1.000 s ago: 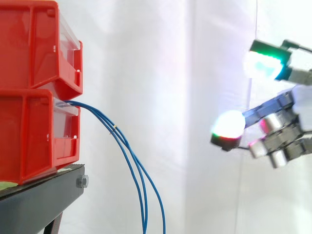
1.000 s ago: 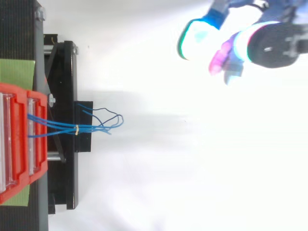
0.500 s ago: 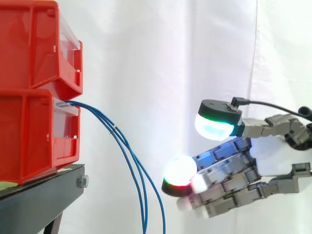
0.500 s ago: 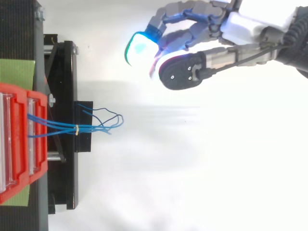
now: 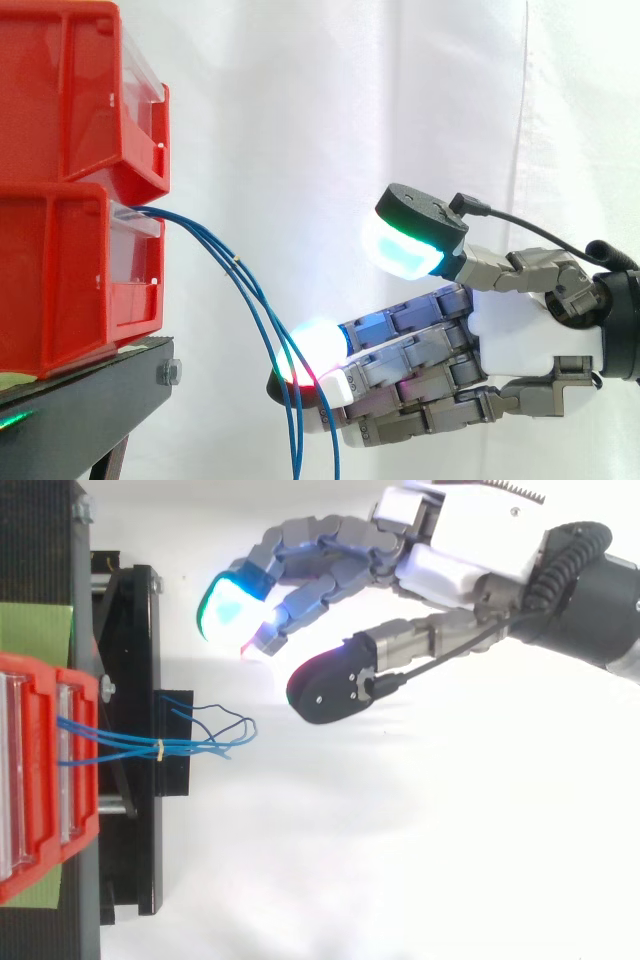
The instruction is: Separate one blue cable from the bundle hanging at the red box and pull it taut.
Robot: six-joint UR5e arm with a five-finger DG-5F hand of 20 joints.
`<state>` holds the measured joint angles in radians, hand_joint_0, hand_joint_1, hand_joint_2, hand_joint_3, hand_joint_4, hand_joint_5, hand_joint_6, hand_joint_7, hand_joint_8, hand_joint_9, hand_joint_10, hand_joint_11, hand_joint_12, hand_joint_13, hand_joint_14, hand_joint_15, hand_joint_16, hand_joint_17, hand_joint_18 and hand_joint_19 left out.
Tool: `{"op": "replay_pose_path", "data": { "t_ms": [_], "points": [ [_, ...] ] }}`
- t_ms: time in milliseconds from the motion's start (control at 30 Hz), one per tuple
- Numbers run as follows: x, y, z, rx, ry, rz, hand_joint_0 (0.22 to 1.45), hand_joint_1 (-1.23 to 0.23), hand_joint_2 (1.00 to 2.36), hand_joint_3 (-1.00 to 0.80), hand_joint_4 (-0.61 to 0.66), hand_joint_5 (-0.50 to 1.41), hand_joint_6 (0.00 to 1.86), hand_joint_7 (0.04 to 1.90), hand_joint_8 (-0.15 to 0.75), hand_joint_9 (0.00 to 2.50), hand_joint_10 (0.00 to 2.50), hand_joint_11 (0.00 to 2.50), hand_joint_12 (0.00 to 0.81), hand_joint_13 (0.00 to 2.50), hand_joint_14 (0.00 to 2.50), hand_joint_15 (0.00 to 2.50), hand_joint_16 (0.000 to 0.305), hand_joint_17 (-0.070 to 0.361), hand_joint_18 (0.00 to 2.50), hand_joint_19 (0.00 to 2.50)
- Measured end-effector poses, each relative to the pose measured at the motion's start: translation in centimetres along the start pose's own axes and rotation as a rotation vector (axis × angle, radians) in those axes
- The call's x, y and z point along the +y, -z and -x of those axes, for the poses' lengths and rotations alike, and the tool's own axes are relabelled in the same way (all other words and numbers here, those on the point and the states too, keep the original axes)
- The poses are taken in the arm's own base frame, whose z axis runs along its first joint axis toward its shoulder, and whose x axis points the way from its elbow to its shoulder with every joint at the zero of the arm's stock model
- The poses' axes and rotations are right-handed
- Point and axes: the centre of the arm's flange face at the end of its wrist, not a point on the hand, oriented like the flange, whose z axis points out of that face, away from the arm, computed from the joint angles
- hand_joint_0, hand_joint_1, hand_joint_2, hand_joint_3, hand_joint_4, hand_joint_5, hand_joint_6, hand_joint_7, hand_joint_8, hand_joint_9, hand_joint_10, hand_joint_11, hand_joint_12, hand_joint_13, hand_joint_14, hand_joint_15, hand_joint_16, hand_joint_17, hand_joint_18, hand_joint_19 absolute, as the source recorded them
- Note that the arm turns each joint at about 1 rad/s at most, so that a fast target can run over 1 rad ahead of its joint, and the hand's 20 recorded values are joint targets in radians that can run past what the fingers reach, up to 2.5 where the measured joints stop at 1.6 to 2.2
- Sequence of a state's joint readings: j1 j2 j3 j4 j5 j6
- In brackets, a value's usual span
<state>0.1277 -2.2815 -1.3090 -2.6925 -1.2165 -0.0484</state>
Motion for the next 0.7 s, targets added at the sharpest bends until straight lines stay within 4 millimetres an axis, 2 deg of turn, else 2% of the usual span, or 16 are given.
{"op": "replay_pose_path", "data": {
  "t_ms": [300, 500, 700],
  "points": [
    [-1.1, -1.2, -1.7, 0.021, 0.021, 0.063, 0.5, -0.8, 1.0, -0.5, 0.32, -0.16, 0.5, 0.87, 0.31, 0.72, 0.01, 0.31, 0.335, 0.37, 0.0, 0.09, 0.046, 0.103, 0.13, 0.06],
    [-2.4, -2.4, -2.8, 0.042, 0.025, 0.085, 0.54, -0.81, 1.0, -0.5, 0.3, -0.15, 0.5, 0.99, 0.315, 0.78, 0.01, 0.41, 0.33, 0.43, 0.01, 0.15, 0.043, 0.097, 0.2, 0.12],
    [-2.5, -2.6, -3.6, 0.054, 0.024, 0.092, 0.57, -0.81, 1.0, -0.48, 0.25, -0.14, 0.5, 1.12, 0.319, 0.8, 0.01, 0.47, 0.33, 0.48, 0.01, 0.2, 0.042, 0.095, 0.24, 0.16]
  ]
}}
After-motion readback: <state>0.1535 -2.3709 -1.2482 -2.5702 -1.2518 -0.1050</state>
